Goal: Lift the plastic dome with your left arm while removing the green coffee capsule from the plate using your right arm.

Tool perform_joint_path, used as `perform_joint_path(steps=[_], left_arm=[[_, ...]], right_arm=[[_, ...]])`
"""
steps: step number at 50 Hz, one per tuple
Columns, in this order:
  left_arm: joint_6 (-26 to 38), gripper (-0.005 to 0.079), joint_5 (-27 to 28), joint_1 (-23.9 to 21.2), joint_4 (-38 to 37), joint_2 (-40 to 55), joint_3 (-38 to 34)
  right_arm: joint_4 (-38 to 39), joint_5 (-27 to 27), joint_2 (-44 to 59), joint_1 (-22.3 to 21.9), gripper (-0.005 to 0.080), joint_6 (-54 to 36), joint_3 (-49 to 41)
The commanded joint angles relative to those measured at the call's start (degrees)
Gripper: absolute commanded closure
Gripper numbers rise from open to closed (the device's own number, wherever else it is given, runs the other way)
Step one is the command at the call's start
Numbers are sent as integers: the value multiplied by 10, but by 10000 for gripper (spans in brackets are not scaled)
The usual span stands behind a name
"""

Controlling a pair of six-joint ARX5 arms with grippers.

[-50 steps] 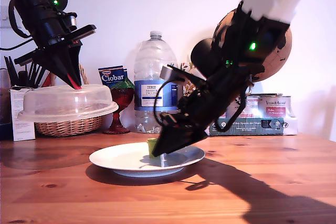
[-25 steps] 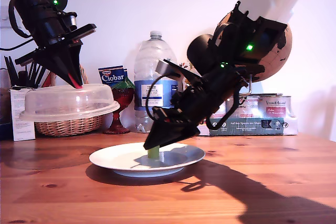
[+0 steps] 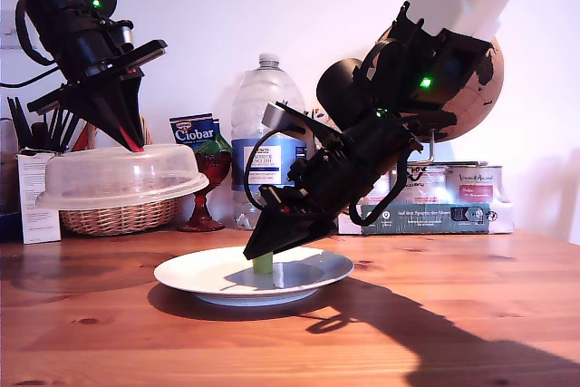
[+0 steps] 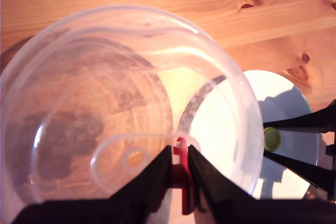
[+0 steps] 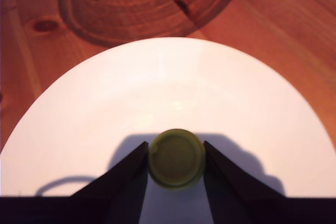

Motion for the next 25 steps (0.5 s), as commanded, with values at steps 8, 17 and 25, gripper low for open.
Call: perform_joint_path(steps=[8, 17, 25], left_arm=[[3, 763, 2, -2, 3, -10, -2], [3, 763, 2, -2, 3, -10, -2], [3, 763, 2, -2, 3, -10, -2]], right_arm=[[9, 0, 17, 2, 506, 15, 14], [-28, 1, 16, 1, 506, 15, 46], [-48, 16, 16, -5, 506, 13, 72]])
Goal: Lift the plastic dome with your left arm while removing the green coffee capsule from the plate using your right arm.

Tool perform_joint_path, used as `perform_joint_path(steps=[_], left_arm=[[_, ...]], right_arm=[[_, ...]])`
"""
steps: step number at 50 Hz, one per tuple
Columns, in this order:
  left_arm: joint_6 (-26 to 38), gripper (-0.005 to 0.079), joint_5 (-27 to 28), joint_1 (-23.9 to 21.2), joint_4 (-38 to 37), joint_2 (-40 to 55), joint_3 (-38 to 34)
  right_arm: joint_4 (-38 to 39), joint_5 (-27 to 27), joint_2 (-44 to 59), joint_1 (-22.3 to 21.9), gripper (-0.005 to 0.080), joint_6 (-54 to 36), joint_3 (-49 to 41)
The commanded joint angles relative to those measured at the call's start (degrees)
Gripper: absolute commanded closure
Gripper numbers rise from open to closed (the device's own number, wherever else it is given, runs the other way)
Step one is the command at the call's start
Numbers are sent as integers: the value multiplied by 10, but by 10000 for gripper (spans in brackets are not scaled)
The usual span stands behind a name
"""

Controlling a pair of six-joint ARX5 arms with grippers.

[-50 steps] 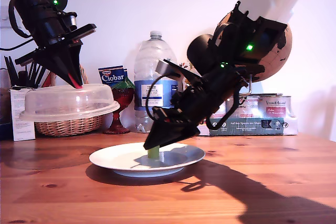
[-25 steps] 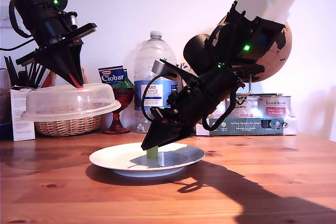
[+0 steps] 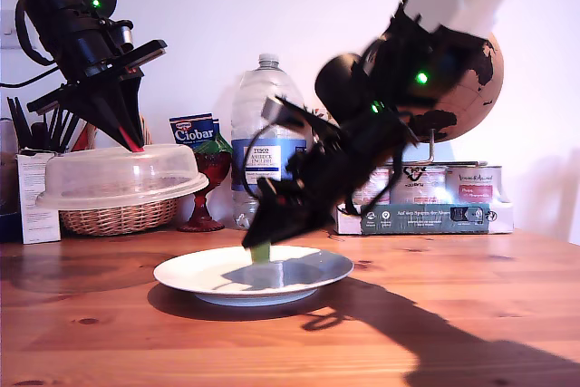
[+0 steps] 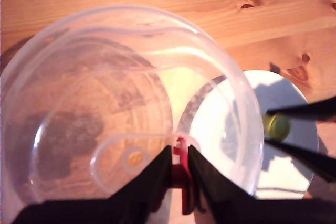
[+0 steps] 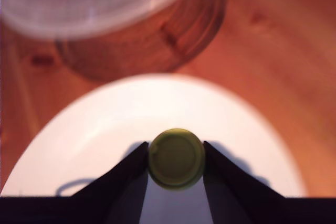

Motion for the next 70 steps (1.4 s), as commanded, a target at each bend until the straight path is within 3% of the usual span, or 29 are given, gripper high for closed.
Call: perform_joint_path(steps=[1, 26, 55, 70], left_arm=[[3, 763, 2, -2, 3, -10, -2], [3, 763, 2, -2, 2, -10, -2], [3, 763, 2, -2, 5, -10, -2], [3, 763, 3, -2, 5, -10, -2]], right_arm=[[-7, 4, 16, -5, 506, 1, 7], [-73, 89, 16, -84, 506, -1, 38], [-179, 104, 16, -198, 506, -32, 38], [-209, 103, 18, -211, 506, -33, 38]])
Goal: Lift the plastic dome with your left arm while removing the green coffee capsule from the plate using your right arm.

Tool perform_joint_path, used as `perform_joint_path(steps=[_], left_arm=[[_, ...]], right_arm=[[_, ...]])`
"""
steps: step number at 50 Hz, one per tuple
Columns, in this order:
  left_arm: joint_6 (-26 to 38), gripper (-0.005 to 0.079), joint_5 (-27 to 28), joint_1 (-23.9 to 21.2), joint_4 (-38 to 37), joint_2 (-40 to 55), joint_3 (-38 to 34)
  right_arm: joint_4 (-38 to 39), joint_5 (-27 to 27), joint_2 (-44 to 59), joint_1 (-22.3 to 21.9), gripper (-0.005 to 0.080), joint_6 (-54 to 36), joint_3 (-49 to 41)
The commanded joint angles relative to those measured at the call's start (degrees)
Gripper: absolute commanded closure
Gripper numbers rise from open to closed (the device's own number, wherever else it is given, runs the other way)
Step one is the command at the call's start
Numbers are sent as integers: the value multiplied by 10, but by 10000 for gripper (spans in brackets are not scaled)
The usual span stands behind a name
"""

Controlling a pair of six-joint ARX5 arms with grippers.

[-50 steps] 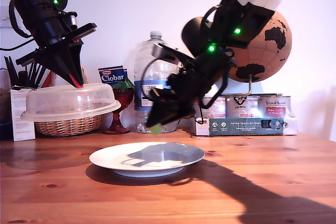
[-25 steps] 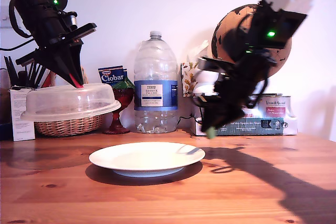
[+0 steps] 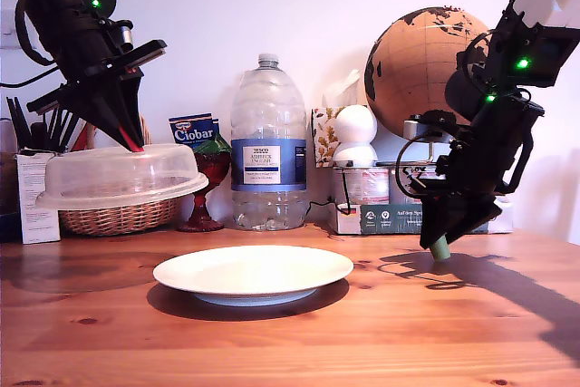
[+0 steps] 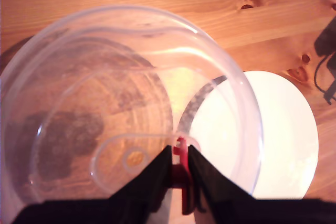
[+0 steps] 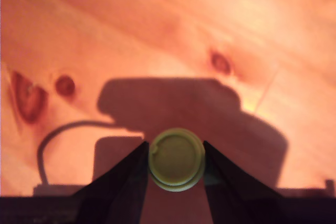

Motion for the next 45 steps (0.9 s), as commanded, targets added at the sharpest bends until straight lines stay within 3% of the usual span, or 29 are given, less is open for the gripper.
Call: perform_joint_path(steps=[1, 14, 24, 45], left_arm=[[3, 763, 3, -2, 4, -10, -2], [2, 763, 3, -2, 9, -10, -2], [2, 763, 7, -2, 11, -10, -2], [3, 763, 14, -2, 12, -10, -2]], right_arm=[[-2, -1, 19, 6, 506, -2, 6], [-13, -1, 33, 7, 499, -2, 6], [-15, 0, 34, 7, 378, -4, 6], [-31, -5, 28, 8, 324, -1, 7]])
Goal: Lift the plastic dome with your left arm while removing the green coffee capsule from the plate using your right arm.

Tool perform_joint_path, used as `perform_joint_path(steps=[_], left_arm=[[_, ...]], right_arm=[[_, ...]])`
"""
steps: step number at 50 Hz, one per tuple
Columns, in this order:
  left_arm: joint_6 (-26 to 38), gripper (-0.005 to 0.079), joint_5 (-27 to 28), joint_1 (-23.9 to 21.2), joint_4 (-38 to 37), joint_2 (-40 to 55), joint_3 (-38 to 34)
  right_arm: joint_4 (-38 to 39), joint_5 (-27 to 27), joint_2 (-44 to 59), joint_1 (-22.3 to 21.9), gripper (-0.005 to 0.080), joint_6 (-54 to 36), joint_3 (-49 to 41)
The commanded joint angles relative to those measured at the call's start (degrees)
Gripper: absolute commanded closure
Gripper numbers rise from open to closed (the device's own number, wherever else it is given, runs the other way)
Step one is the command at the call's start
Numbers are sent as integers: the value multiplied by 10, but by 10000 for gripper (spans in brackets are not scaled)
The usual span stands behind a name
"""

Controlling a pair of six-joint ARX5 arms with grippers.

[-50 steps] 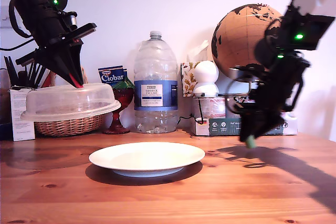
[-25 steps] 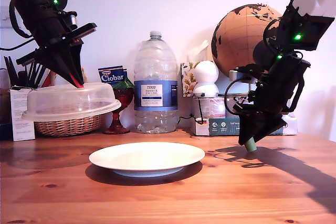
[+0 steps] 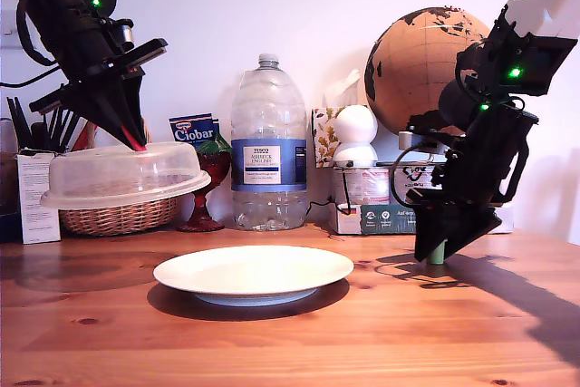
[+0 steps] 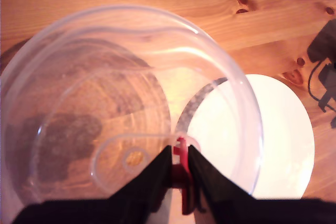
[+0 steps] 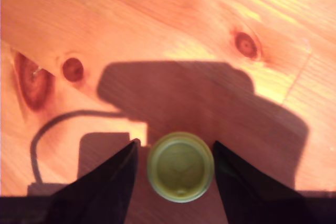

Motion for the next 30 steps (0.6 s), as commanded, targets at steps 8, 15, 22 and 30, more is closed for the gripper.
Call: perform_joint_path(steps=[8, 15, 22, 30], left_arm=[[2, 763, 6, -2, 5, -10, -2], [3, 763, 6, -2, 5, -10, -2], [3, 763, 7, -4, 5, -10, -2], [3, 763, 8, -8, 5, -10, -2]], right_arm=[[-21, -3, 5, 5, 304, 3, 3], [-29, 3, -6, 7, 279, 11, 12], [-68, 12, -10, 7, 249, 20, 39], [-113, 50, -10, 10, 224, 32, 77]])
